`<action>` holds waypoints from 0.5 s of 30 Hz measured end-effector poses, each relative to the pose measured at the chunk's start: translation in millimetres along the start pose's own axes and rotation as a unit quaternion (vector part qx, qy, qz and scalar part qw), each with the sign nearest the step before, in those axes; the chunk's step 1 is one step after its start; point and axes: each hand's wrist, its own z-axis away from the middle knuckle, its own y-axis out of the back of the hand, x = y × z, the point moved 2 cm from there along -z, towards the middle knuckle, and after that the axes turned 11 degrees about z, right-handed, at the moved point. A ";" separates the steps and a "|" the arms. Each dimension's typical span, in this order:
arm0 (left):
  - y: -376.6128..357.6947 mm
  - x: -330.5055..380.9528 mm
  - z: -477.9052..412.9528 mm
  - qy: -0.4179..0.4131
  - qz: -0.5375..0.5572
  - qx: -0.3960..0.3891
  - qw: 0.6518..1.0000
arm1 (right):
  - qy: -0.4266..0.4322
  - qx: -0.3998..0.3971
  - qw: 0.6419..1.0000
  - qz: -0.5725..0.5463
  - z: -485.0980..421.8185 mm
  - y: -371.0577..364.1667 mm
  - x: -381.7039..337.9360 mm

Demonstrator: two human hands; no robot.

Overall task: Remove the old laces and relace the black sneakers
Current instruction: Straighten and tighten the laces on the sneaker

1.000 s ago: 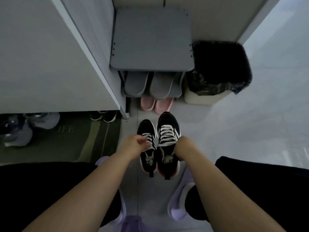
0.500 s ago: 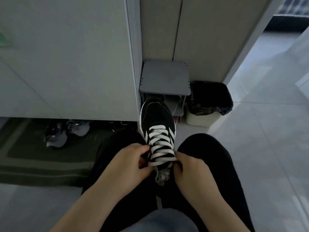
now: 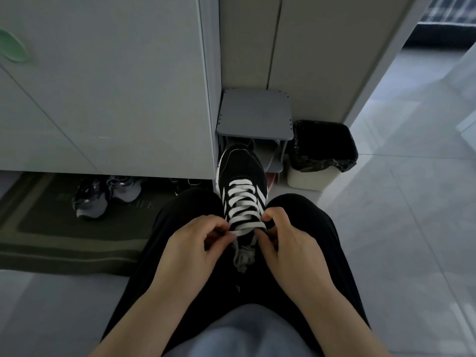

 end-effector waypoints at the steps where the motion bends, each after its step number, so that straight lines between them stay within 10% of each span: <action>1: 0.2 0.3 -0.6 -0.004 -0.002 -0.002 1.000 | 0.009 -0.002 1.000 0.003 -0.7 1.8 0.5; 15: 7.1 -6.3 -15.2 -0.047 -0.071 -0.068 0.994 | 0.046 0.114 0.992 0.007 -3.2 -4.3 0.4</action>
